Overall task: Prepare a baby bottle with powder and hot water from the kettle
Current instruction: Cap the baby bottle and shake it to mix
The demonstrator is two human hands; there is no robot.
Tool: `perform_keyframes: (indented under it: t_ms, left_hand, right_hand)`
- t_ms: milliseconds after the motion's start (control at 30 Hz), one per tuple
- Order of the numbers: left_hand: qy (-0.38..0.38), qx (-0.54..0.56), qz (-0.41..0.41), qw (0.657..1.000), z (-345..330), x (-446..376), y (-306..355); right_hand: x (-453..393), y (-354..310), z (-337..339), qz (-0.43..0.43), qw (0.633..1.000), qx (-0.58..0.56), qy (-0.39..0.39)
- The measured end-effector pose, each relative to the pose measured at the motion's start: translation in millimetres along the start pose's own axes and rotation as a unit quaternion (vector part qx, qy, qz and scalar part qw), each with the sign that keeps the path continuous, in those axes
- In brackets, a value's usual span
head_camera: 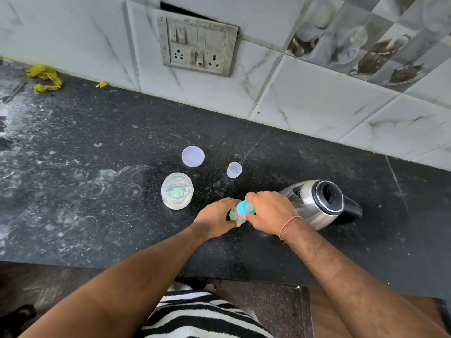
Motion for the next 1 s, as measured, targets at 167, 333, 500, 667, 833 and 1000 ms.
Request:
perform_keyframes:
  t_ms: [167,333,500,667,833,1000]
  left_hand:
    - [0.019,-0.061,-0.020,0.998,6,0,7]
    - [0.019,-0.055,-0.009,0.998,5,3,8]
    - [-0.056,-0.012,0.002,0.998,2,-4,8]
    - [-0.029,-0.033,0.015,0.999,6,-5,6]
    - [-0.012,-0.084,0.007,0.996,10,-3,8]
    - [0.034,-0.087,0.010,0.996,12,3,10]
  right_hand:
    - [0,1,-7,-0.024,0.999,-0.022,0.006]
    - [1,3,-12,-0.041,0.998,-0.049,0.001]
    - [-1,-1,-11,0.006,0.997,-0.070,-0.029]
    - [-7,-12,-4,0.057,0.998,-0.025,-0.033]
    - [-6,-10,-7,0.039,0.998,-0.047,-0.025]
    - [-6,-2,-17,-0.052,0.992,-0.112,-0.010]
Point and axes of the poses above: each hand's wrist, its own x-axis away from the middle knuckle, its own z-axis out of the back of the hand, y = z × x, the point moved 10 cm from there along -x, towards the middle knuckle, and after that the axes turned 1 degree about x, right-handed, at the moved point
